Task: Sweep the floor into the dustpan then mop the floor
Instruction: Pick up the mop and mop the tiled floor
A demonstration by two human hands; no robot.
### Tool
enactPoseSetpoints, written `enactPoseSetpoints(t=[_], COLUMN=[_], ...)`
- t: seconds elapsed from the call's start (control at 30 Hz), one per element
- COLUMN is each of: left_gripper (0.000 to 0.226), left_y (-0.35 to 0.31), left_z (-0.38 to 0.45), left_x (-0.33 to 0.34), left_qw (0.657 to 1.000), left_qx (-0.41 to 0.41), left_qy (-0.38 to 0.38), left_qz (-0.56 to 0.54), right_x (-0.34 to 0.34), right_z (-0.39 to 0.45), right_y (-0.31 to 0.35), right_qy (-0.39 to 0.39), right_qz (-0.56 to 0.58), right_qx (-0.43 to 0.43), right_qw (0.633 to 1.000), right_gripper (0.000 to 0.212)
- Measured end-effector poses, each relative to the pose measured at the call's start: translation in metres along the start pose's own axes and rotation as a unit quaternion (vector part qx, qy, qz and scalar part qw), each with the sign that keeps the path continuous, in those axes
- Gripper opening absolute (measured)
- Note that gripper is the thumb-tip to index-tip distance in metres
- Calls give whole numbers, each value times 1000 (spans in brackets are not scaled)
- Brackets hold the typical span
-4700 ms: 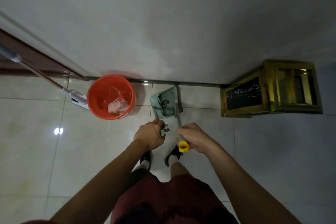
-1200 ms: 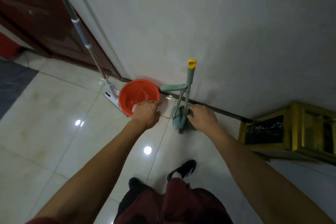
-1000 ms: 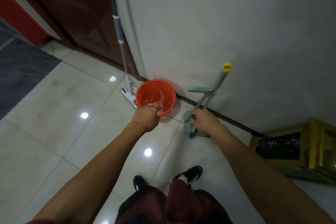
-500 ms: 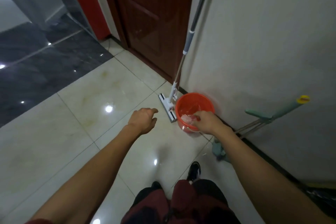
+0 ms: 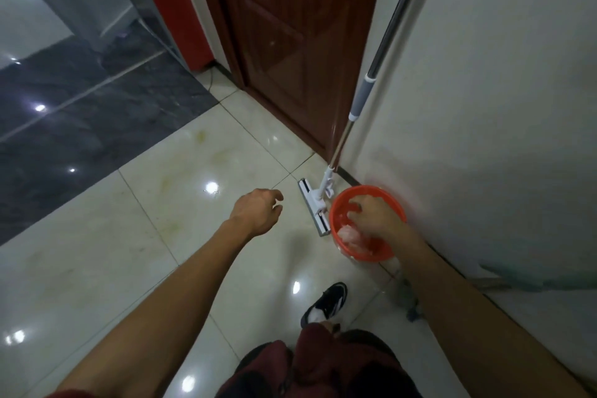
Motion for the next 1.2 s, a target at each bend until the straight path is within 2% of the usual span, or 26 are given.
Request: enactPoseSetpoints(t=[0.17, 0.3, 0.5, 0.67, 0.83, 0.93, 1.07, 1.2], left_gripper=[34, 33, 32, 32, 25, 38, 50, 51], left_y=[-6, -10, -24, -37, -64, -79, -103, -124], left_z=[57, 97, 163, 231, 307, 353, 392, 409], left_x=[-26, -42, -56, -66, -87, -93, -92, -91], left_qw=[999, 996, 990, 983, 979, 966, 946, 933], left_qx=[-12, -21, -19, 22, 122, 164, 188, 214], left_qy=[-18, -19, -15, 4, 30, 58, 116, 142], left_qz=[-45, -81, -136, -184, -163, -189, -237, -254], right_x=[-35, -82, -136, -174, -214, -233, -249, -256], right_z=[51, 66, 103, 136, 174, 192, 204, 210], right_y=[-5, 4, 9, 20, 40, 51, 58, 64], right_qy=[2, -55, -92, -119, -180, -222, -287, -321], right_qz=[22, 62, 119, 160, 219, 263, 304, 324], right_qx=[14, 28, 41, 50, 82, 108, 121, 129], right_qw=[1000, 996, 988, 979, 955, 933, 900, 881], right_gripper=[32, 34, 38, 40, 45, 47, 34, 17])
Point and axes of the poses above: each hand's wrist, its own z-axis towards the middle knuckle, its own x-axis out of the palm, y = z × x, the point moved 6 cm from there along z, towards the middle knuckle, and after that the axes turned 5 degrees about x, right-handed, at the moved point
